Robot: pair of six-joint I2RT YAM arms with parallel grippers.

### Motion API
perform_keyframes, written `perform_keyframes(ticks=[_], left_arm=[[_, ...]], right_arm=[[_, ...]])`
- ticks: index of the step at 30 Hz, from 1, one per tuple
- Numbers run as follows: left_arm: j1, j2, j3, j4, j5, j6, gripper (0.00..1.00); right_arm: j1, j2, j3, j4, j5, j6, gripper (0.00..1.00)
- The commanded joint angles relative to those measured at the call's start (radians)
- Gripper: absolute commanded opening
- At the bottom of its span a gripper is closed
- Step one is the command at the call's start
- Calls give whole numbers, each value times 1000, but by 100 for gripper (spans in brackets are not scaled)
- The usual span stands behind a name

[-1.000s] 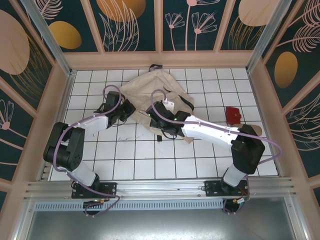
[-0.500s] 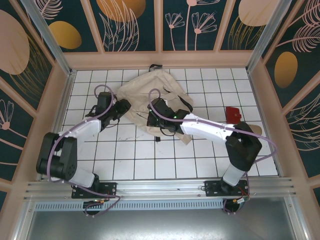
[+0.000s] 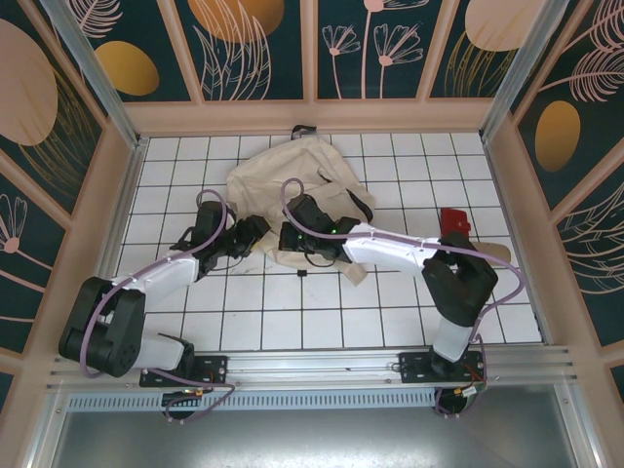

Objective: Pack the student bag

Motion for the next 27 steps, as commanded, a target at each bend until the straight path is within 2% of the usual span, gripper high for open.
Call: perform_keyframes(ticks=[1, 10, 13, 17, 20, 27], left_arm=[[-21, 25, 2, 75, 36, -76, 52], [-50, 76, 1, 118, 38, -127, 48], [-52, 86, 2, 133, 41, -135, 40], [-52, 96, -1, 146, 51, -137, 15], [-52, 91, -7, 143, 48, -125, 1], [-52, 73, -15, 144, 48, -106, 0]], right_arm=[[-1, -92, -51, 76, -28, 13, 0], [-2, -186, -160, 126, -65, 12, 0], [-1, -169, -157, 132, -76, 18, 0], [-1, -143, -135, 118, -77, 29, 0], [-2, -123, -111, 112, -69, 38, 0], [14, -39, -10, 73, -10, 40, 0]])
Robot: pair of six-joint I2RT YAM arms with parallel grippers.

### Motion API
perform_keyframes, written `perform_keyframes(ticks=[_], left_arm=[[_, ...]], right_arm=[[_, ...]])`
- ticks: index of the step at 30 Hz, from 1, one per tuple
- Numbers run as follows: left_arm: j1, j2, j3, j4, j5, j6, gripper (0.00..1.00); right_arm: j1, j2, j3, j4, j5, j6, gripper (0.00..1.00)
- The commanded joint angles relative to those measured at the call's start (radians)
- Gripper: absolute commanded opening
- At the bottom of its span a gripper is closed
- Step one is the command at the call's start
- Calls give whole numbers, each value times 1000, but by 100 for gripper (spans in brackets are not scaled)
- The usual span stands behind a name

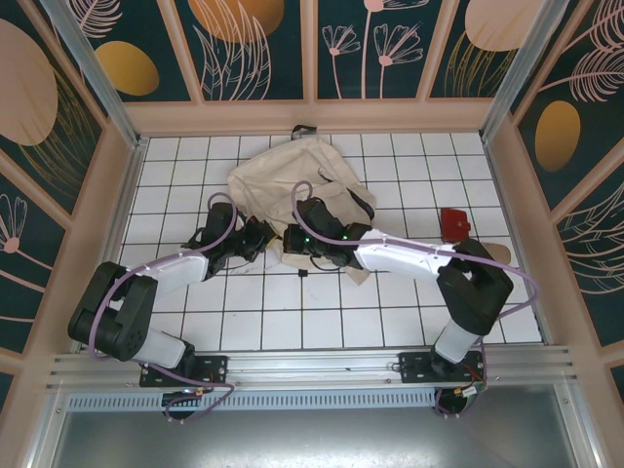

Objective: Pack the student bag

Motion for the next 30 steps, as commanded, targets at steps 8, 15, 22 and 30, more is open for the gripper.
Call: perform_keyframes(ticks=[8, 15, 22, 30], left_arm=[[-5, -25, -17, 2, -28, 42, 0], [-3, 30, -1, -7, -105, 48, 0], [-2, 44, 15, -20, -137, 56, 0], [7, 30, 22, -61, -188, 72, 0]], right_arm=[[45, 52, 148, -89, 176, 12, 0], [70, -22, 182, -388, 386, 70, 0], [71, -53, 143, -497, 472, 142, 0], [77, -37, 159, -563, 554, 177, 0]])
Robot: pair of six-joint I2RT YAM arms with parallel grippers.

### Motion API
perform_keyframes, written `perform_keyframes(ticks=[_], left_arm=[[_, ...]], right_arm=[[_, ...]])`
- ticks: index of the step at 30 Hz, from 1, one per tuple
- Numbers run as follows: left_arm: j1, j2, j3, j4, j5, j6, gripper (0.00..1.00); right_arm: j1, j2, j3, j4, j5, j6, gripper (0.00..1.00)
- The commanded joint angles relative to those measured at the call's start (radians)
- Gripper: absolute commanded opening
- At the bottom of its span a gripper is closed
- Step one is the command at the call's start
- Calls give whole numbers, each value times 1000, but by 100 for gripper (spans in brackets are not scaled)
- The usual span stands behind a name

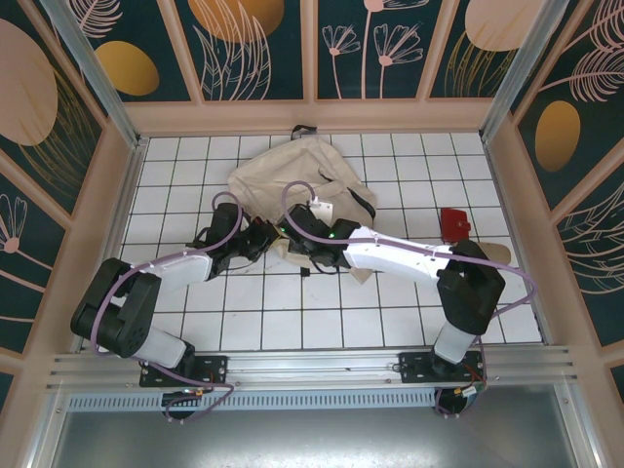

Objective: Pack the student bag

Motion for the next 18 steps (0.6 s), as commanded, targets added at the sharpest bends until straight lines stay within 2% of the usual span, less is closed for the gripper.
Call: perform_keyframes(ticks=[1, 11, 18], left_arm=[[33, 6, 7, -63, -133, 34, 0], [65, -4, 15, -78, -144, 56, 0], [126, -8, 45, -99, -154, 88, 0]], right_arm=[[-3, -56, 13, -170, 142, 28, 0], [-5, -74, 0, -208, 201, 50, 0], [-29, -70, 40, -214, 228, -29, 0]])
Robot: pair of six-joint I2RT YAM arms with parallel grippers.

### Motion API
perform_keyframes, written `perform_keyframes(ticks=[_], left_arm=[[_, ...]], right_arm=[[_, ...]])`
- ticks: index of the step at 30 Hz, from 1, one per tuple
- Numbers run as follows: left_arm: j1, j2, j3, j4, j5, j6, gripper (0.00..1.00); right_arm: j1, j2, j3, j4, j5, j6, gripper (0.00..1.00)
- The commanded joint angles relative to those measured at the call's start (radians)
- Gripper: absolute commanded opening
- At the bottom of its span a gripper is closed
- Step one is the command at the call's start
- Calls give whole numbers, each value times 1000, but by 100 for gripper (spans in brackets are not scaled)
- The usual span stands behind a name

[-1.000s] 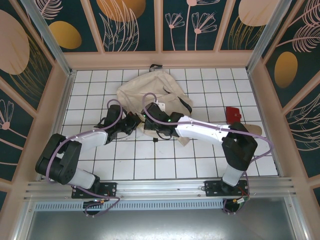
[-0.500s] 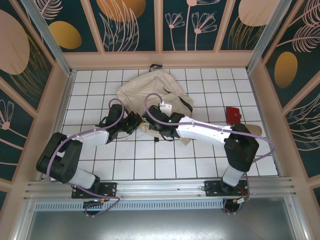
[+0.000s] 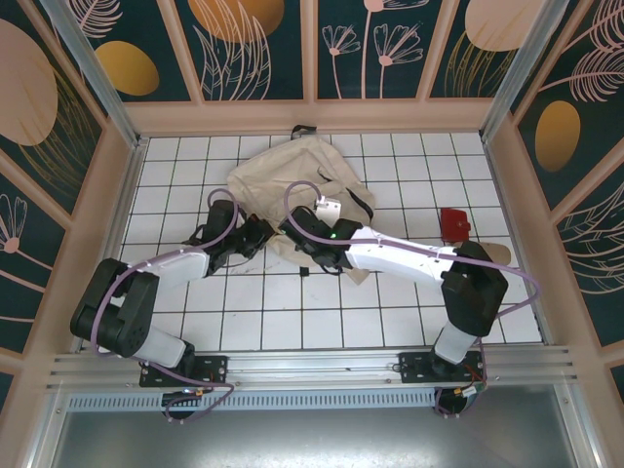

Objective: Pack the student bag

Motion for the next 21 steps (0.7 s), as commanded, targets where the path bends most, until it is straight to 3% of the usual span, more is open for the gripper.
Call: perform_keyframes(ticks=[1, 7, 21], left_arm=[[83, -6, 30, -63, -158, 51, 0], [121, -7, 81, -97, -184, 83, 0], [152, 17, 73, -105, -210, 99, 0]], right_arm=[[-36, -50, 49, -126, 116, -81, 0], [-48, -51, 101, -111, 131, -139, 0], [-106, -84, -76, -38, 89, -55, 0]])
